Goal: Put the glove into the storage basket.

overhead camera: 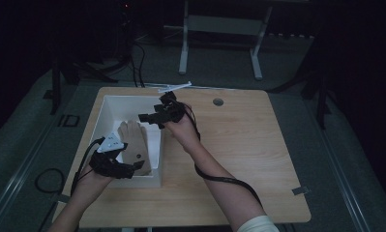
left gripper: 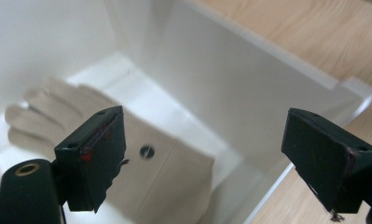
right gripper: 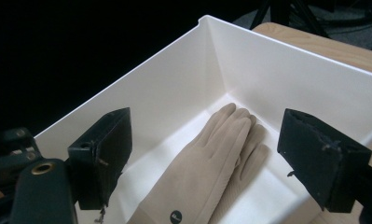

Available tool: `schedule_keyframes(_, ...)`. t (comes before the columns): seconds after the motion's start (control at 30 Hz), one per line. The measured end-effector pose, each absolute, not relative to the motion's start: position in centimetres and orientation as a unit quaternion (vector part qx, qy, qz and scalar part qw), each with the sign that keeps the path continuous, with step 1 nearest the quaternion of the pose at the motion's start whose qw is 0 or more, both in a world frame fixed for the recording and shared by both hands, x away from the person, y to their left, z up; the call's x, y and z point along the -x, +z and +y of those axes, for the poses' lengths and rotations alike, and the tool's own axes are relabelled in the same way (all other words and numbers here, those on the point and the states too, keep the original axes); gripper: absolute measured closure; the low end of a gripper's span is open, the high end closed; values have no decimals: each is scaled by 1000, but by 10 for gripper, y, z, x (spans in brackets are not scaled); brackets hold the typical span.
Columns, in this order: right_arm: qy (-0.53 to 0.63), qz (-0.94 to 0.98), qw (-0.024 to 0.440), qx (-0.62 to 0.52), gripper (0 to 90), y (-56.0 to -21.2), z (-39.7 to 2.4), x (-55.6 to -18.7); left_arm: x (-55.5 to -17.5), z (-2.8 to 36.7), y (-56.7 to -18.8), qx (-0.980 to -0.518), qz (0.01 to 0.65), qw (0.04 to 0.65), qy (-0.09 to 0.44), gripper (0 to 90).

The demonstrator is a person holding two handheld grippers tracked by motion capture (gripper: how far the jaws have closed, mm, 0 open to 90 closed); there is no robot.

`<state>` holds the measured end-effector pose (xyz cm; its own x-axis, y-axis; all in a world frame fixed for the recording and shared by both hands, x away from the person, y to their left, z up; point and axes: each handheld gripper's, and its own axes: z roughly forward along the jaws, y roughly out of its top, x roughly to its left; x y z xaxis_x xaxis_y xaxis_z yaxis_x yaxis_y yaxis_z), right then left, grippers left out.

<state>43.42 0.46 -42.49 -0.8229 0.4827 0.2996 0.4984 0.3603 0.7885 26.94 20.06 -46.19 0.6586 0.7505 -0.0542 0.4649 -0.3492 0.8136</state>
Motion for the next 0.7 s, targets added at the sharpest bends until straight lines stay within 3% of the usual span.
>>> schedule_keyframes(0.7, -501, -814, -39, 293, 171, -416, -76, -406, -249, 122, -436, -810, 300, 485, 138, 148)
